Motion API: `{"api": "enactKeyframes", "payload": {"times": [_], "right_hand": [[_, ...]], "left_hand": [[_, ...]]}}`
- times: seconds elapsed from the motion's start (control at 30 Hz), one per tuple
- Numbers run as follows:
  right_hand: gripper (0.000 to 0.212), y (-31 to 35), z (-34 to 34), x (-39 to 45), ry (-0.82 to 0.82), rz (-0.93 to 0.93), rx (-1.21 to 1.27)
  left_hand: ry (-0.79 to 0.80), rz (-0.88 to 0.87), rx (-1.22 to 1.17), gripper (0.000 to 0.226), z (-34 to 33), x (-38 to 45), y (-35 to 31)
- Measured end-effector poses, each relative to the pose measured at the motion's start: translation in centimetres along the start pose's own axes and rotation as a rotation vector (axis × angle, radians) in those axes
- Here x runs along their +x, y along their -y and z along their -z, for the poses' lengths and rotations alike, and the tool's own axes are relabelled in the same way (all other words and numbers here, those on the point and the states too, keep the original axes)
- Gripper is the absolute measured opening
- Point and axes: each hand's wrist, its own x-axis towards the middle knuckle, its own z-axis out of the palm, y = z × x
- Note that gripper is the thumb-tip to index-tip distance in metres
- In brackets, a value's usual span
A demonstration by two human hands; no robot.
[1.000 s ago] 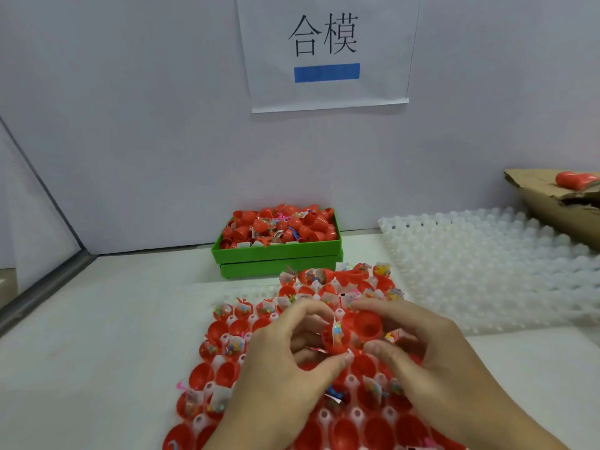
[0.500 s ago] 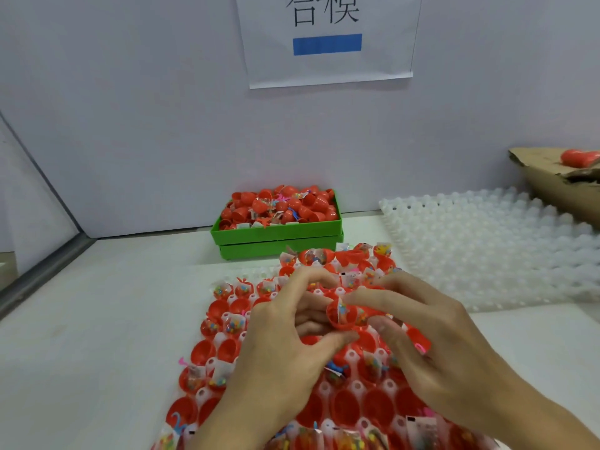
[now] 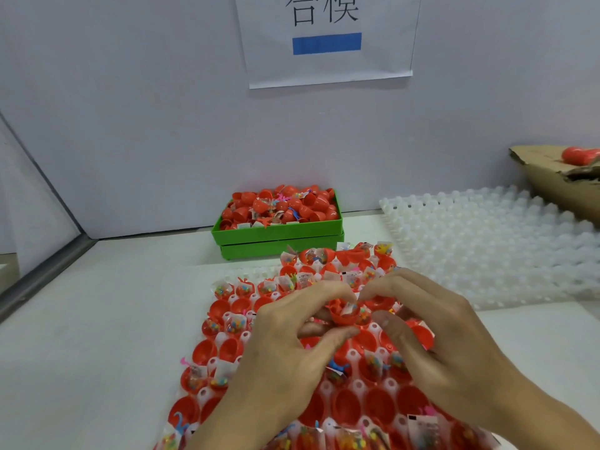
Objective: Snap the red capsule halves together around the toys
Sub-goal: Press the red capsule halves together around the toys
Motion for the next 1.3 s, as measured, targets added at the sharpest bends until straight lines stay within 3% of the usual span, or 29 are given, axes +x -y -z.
{"api": "enactKeyframes", "payload": {"times": [0.53, 0.73, 0.83, 1.0, 1.07, 1.17, 1.3], "right_hand": [[0.02, 0.01, 0.03, -0.05, -0.004, 0.005, -0.021], [0.045, -0.11, 0.17, -0.24, 0.114, 0.031, -0.076], [0.029, -0.06, 0.17, -0.21, 0.095, 0.021, -0.068], [0.028, 0.06, 0.29, -0.14, 0.079, 0.014, -0.057], [0.033, 0.05, 0.1, -0.23, 0.044, -0.004, -0.009], [0.05, 0.09, -0.26, -0.17, -0.093, -0.135, 0.261], [0.038, 0.21, -0.28, 0.19, -0.172, -0.202, 0.424]], "left_hand": [[-0.021, 0.024, -0.036, 0.045, -0.19, 0.0, -0.18], [-0.085, -0.016, -0.006, 0.07, -0.13, 0.07, -0.03], [-0.114, -0.023, 0.011, 0.06, -0.1, 0.06, -0.02], [-0.112, -0.097, 0.065, 0.029, -0.11, 0.18, -0.11], [-0.11, -0.125, 0.076, 0.029, -0.13, 0.23, -0.09], [-0.103, -0.109, 0.059, 0.027, -0.13, 0.16, 0.09], [-0.073, -0.033, -0.021, 0.034, 0.02, 0.04, -0.03]]}}
